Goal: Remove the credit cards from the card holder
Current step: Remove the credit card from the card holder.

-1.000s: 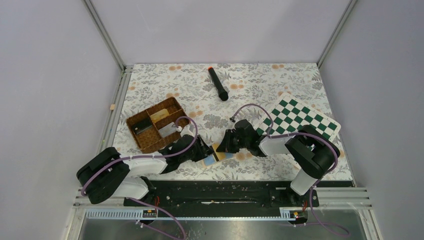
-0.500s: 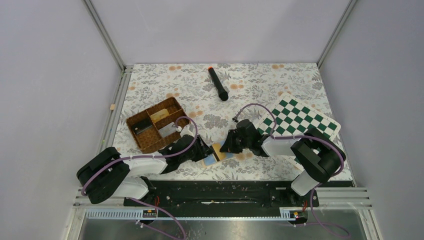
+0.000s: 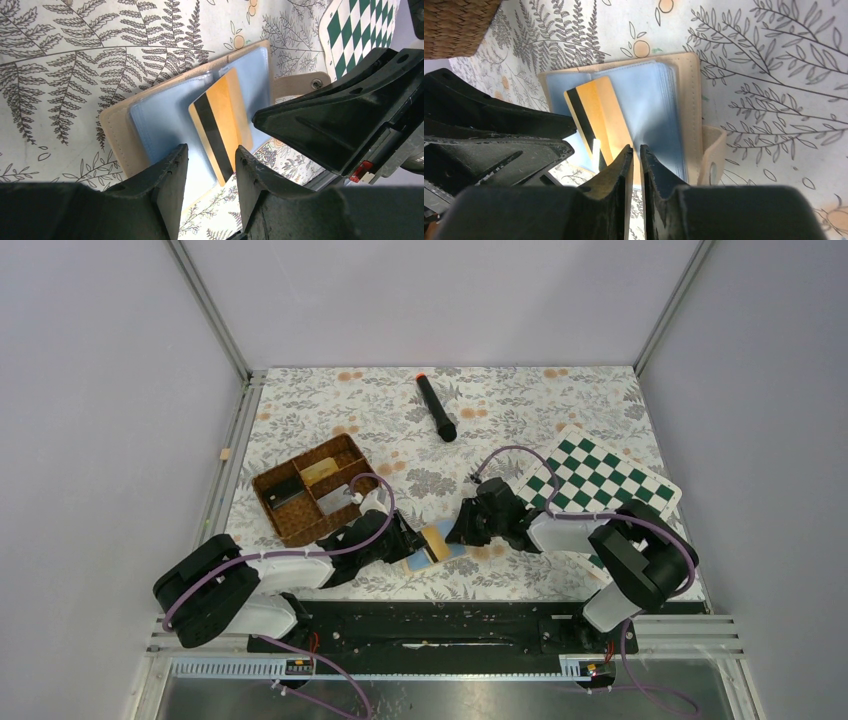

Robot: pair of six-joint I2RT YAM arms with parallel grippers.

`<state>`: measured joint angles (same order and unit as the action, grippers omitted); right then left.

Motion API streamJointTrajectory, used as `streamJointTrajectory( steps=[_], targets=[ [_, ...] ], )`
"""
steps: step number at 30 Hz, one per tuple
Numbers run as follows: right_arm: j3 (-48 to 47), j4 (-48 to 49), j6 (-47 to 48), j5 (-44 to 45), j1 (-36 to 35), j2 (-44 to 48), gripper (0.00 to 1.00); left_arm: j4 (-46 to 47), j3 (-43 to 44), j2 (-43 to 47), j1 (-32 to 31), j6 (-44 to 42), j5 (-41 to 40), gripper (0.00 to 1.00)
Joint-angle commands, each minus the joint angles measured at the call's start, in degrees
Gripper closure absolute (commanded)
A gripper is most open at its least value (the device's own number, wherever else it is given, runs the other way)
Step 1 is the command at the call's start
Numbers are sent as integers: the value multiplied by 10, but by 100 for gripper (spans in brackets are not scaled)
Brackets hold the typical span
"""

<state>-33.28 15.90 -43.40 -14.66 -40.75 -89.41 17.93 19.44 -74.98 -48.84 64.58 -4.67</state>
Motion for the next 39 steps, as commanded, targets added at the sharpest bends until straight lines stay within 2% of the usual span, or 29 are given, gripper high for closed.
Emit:
streamJointTrajectory(
  steps=[1, 13, 22, 32, 39],
  targets=[
    [7, 4, -7, 12, 3, -35, 83, 4, -8, 5, 1, -2, -23, 59],
    [33, -2, -11, 35, 6, -42, 83, 51, -6, -10, -8, -10, -24, 60],
    [34, 8, -15, 24, 7, -51, 83, 132, -25, -21, -13, -21, -23, 62],
    [32, 16, -14, 13, 9, -62, 83, 146, -28, -31, -15, -24, -29, 68],
    [34, 30, -18, 5, 10, -79, 83, 206, -47, -53, -17, 7, -22, 72]
  ],
)
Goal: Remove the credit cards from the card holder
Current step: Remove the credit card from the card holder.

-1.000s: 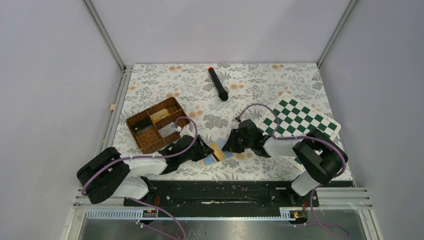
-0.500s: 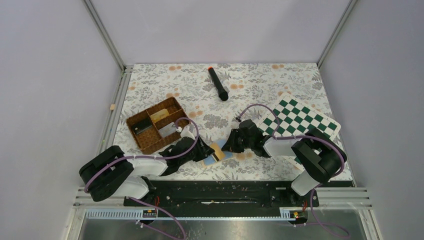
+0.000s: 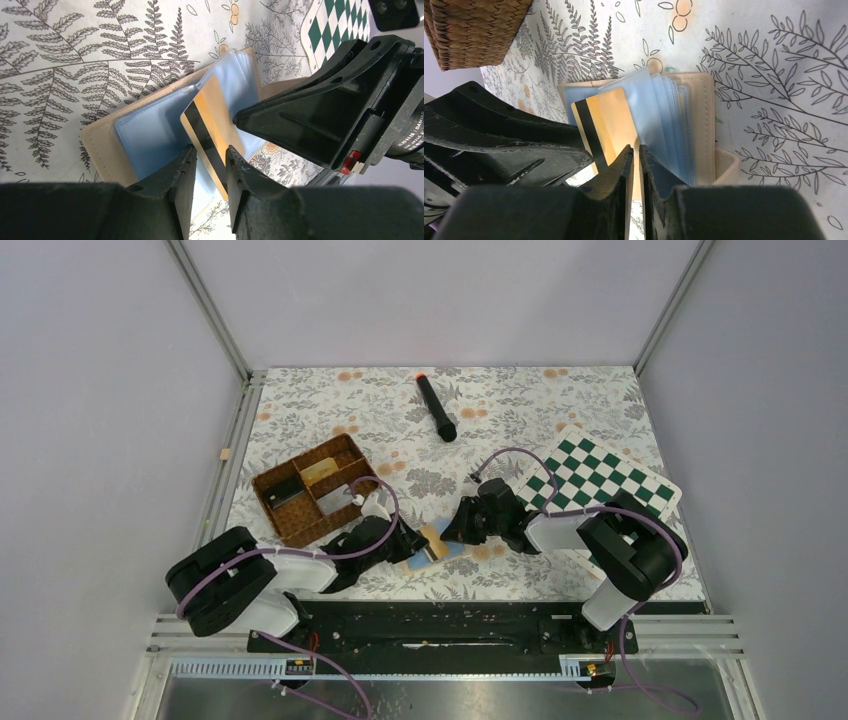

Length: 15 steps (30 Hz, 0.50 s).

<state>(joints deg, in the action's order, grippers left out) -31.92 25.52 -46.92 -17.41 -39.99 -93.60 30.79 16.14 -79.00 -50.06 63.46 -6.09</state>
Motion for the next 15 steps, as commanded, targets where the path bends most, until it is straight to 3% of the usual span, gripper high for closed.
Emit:
streamJointTrajectory(
  steps=[1, 6, 11, 15],
  targets=[
    [21, -66, 17, 33, 3, -37, 83, 91, -19, -19, -4, 24, -7, 74],
    [25, -66, 17, 36, 4, -33, 83, 119, -24, -40, -4, 40, 1, 99],
    [20, -78, 18, 40, 7, -19, 81, 114, -56, -2, -4, 68, -10, 100],
    [9, -93, 23, 41, 11, -9, 79, 3, -58, 76, -4, 79, -28, 100]
  ],
)
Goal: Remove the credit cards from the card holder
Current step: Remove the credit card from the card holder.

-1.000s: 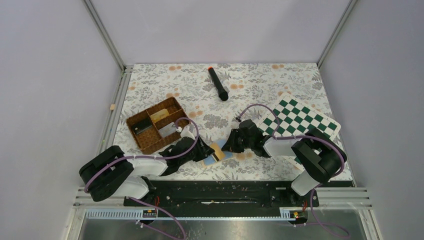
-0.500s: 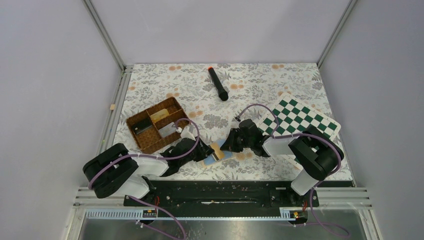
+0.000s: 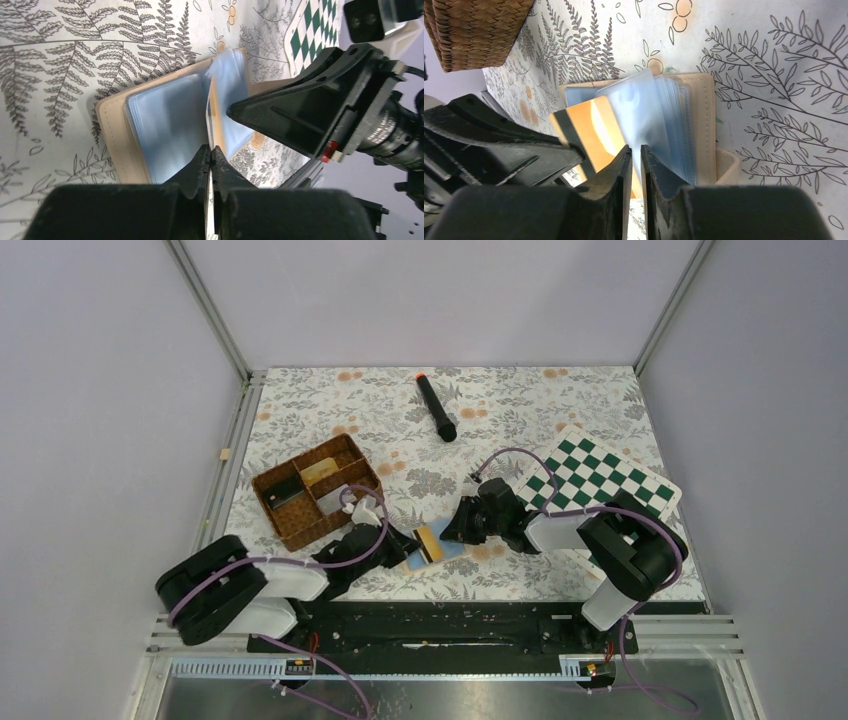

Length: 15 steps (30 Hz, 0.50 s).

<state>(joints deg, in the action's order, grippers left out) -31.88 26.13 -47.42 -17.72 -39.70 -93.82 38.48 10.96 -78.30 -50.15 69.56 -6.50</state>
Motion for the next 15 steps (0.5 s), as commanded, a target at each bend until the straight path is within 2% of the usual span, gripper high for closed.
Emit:
streamJointTrajectory(
  steps=[1, 4, 9, 12, 15],
  targets=[
    [6, -103, 30, 46, 8, -2, 78, -112, -4, 90, -3, 23, -29, 100],
    [-5, -118, 47, 43, 9, 16, 75, -230, 3, 163, -3, 36, -51, 100],
    [-30, -147, 110, 38, 8, 75, 62, -413, 30, 279, 2, 77, -72, 100],
    [-23, -115, 162, 25, 3, 123, 57, -491, 63, 342, 2, 111, -76, 100],
    [17, -56, 249, 97, -40, 212, 49, -564, 100, 392, 3, 147, -90, 100]
  ],
)
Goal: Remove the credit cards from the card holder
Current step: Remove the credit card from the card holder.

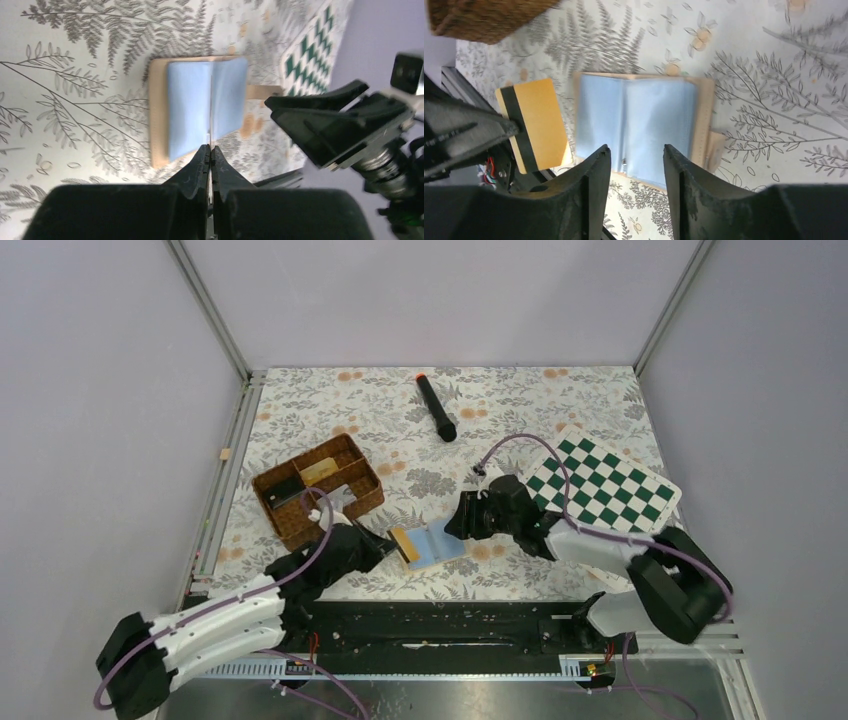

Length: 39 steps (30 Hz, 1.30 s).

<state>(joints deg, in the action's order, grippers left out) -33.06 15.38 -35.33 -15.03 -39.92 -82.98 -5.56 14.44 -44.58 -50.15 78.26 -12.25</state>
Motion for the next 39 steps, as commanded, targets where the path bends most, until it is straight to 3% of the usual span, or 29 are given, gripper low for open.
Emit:
streamJointTrajectory(
  steps=[1, 3, 10, 20, 26, 33, 35, 37, 39],
  targets=[
    [45, 76, 165, 96, -62, 129, 46, -142, 77, 66, 4, 74, -37, 100],
    [82, 144, 236, 143, -107, 176, 44, -174, 98, 85, 4, 95, -39, 100],
    [178, 338, 415, 147, -183, 236, 47, -217, 145, 91, 5, 162, -7, 100],
    [125, 292, 614, 230, -309, 201, 46, -179, 132, 61, 5, 202, 43, 100],
    [99, 297, 663, 251, -358, 136, 43, -162, 116, 60, 5, 217, 55, 100],
    [53, 337, 731, 378, -404, 54, 44, -158, 110, 61, 4, 225, 72, 100],
    [49, 371, 750, 414, -416, 36, 53, -147, 102, 70, 4, 233, 73, 100],
    [55, 401, 754, 430, -422, 28, 82, -139, 91, 84, 4, 240, 72, 100],
    [57, 398, 734, 437, -422, 30, 96, -139, 86, 97, 4, 240, 62, 100]
  ],
)
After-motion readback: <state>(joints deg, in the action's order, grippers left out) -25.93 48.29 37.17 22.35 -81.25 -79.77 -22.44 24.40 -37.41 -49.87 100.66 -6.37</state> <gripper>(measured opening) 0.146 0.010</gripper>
